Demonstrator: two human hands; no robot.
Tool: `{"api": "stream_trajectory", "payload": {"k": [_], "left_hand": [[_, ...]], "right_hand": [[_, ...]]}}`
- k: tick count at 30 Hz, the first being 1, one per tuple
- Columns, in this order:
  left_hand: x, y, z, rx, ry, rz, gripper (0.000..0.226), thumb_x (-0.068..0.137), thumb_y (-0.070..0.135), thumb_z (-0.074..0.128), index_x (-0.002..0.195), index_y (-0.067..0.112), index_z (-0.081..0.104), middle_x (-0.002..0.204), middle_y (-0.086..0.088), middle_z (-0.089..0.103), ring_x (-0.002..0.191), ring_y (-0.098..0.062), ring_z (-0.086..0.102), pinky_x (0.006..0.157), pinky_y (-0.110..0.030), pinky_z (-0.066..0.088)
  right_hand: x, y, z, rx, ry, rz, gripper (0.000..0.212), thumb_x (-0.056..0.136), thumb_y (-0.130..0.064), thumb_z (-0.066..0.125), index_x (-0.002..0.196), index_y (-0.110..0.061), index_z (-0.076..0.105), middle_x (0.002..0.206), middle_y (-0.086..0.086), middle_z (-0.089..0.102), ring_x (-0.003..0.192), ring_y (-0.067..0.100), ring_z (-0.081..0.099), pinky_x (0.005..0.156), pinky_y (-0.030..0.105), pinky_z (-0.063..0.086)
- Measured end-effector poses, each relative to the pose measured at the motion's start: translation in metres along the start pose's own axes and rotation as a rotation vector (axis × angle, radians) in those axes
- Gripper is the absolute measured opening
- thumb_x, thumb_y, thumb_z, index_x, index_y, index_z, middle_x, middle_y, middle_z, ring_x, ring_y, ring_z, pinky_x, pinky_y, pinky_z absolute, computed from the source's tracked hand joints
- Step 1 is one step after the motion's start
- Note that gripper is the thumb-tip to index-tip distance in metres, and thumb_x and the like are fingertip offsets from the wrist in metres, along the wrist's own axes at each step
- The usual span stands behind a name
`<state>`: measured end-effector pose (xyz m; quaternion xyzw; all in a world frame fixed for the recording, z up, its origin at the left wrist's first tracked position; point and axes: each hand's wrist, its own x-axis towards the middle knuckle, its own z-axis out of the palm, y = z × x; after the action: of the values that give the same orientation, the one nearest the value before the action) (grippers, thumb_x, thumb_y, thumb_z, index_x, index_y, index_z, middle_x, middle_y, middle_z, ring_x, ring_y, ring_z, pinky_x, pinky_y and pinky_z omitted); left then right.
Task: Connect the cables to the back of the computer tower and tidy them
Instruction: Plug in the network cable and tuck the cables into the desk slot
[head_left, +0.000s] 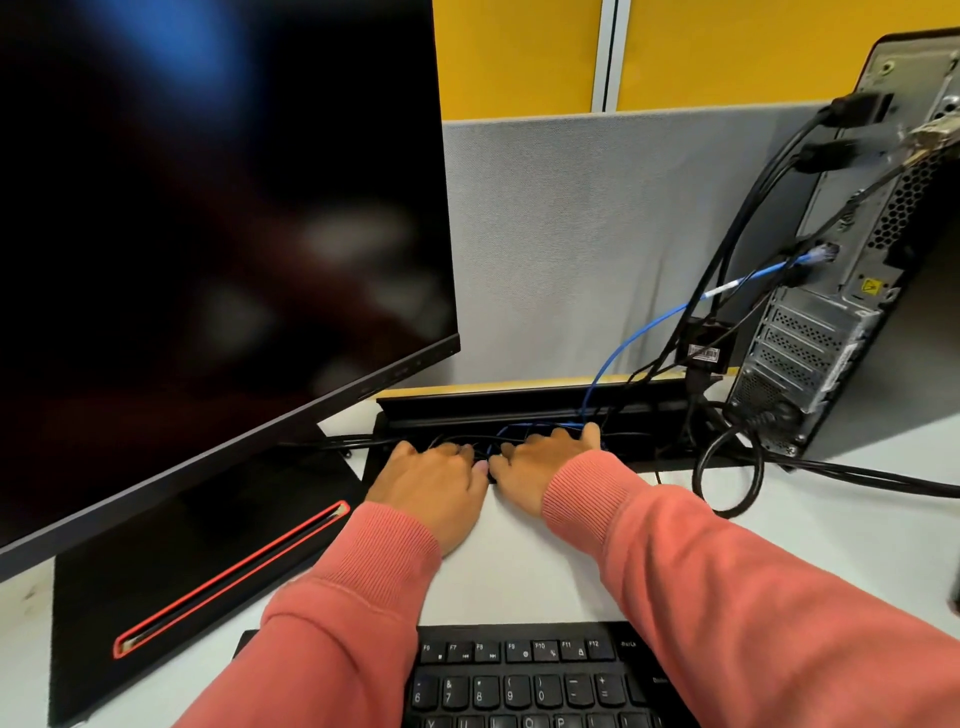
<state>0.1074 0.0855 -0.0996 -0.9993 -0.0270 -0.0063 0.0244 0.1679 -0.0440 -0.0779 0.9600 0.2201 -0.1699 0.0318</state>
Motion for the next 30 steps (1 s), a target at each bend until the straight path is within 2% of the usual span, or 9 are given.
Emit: {"api": "stream_trajectory", "payload": {"k": [2,5,8,11,13,17,23,28,30], "left_hand": [[0.001,-0.001,0.000,-0.023,0.037,-0.031,0.050,0.109,0.038,0.023,0.144,0.023,0.054,0.148,0.003,0.055,0.134,-0.016,0.052,0.110,-0.040,0.035],[-0.001,0.002,-0.005,-0.016,0.101,-0.049,0.044,0.106,0.038,0.032,0.130,0.024,0.067,0.137,0.006,0.062,0.119,-0.020,0.060,0.104,-0.038,0.041],[-0.003,0.003,-0.009,-0.035,0.201,-0.038,0.039,0.104,0.037,0.039,0.119,0.024,0.073,0.121,0.008,0.064,0.103,-0.019,0.062,0.095,-0.035,0.042],[-0.005,-0.001,-0.010,-0.042,0.337,-0.029,0.034,0.101,0.034,0.046,0.111,0.022,0.076,0.110,0.006,0.065,0.100,-0.021,0.059,0.088,-0.037,0.042],[-0.005,-0.003,-0.010,-0.018,0.303,-0.061,0.036,0.101,0.035,0.045,0.118,0.020,0.073,0.116,0.003,0.066,0.105,-0.022,0.059,0.090,-0.038,0.044],[-0.001,-0.001,-0.004,0.130,0.142,-0.070,0.049,0.106,0.042,0.029,0.141,0.022,0.057,0.141,0.002,0.060,0.126,-0.021,0.053,0.104,-0.037,0.040],[-0.006,0.001,0.001,0.178,0.076,-0.047,0.057,0.108,0.043,0.017,0.159,0.022,0.031,0.159,0.002,0.041,0.139,-0.022,0.038,0.107,-0.039,0.033],[-0.004,0.003,-0.004,-0.043,0.243,0.059,0.047,0.107,0.038,0.036,0.151,0.025,0.047,0.152,0.008,0.048,0.134,-0.019,0.043,0.105,-0.037,0.036],[0.001,0.009,-0.004,-0.164,0.211,0.175,0.047,0.107,0.040,0.037,0.152,0.027,0.046,0.158,0.008,0.041,0.140,-0.018,0.039,0.111,-0.038,0.034]], "right_hand": [[-0.001,-0.001,0.003,-0.004,0.039,-0.022,0.058,0.101,-0.048,0.011,0.132,-0.026,0.055,0.133,0.006,0.055,0.129,0.032,0.042,0.106,0.060,0.016],[-0.006,0.002,0.006,0.060,0.174,-0.060,0.048,0.102,-0.045,0.022,0.115,-0.024,0.064,0.120,0.005,0.061,0.119,0.029,0.050,0.103,0.055,0.024],[-0.012,0.012,0.005,0.146,0.312,-0.131,0.032,0.099,-0.036,0.043,0.120,-0.022,0.064,0.119,0.004,0.058,0.118,0.030,0.054,0.099,0.045,0.039],[-0.021,0.023,0.002,0.249,0.414,-0.209,0.027,0.095,-0.026,0.051,0.119,-0.023,0.065,0.114,0.001,0.054,0.112,0.030,0.057,0.092,0.040,0.049],[-0.028,0.027,0.002,0.192,0.403,-0.227,0.028,0.097,-0.025,0.049,0.120,-0.022,0.064,0.115,0.001,0.055,0.111,0.028,0.056,0.093,0.038,0.047],[-0.036,0.024,0.010,0.017,0.238,-0.205,0.035,0.104,-0.033,0.036,0.128,-0.019,0.057,0.124,0.004,0.057,0.119,0.027,0.054,0.100,0.043,0.036],[-0.041,0.026,0.011,0.041,0.232,-0.240,0.042,0.105,-0.034,0.035,0.142,-0.018,0.048,0.132,0.003,0.053,0.124,0.028,0.053,0.106,0.042,0.036],[-0.064,0.048,0.005,0.219,0.407,-0.302,0.038,0.097,-0.019,0.046,0.132,-0.025,0.060,0.122,-0.003,0.056,0.116,0.024,0.056,0.097,0.041,0.049],[-0.074,0.064,0.004,0.214,0.512,-0.238,0.035,0.093,-0.015,0.047,0.121,-0.025,0.066,0.112,-0.003,0.058,0.111,0.024,0.057,0.095,0.040,0.048]]}}
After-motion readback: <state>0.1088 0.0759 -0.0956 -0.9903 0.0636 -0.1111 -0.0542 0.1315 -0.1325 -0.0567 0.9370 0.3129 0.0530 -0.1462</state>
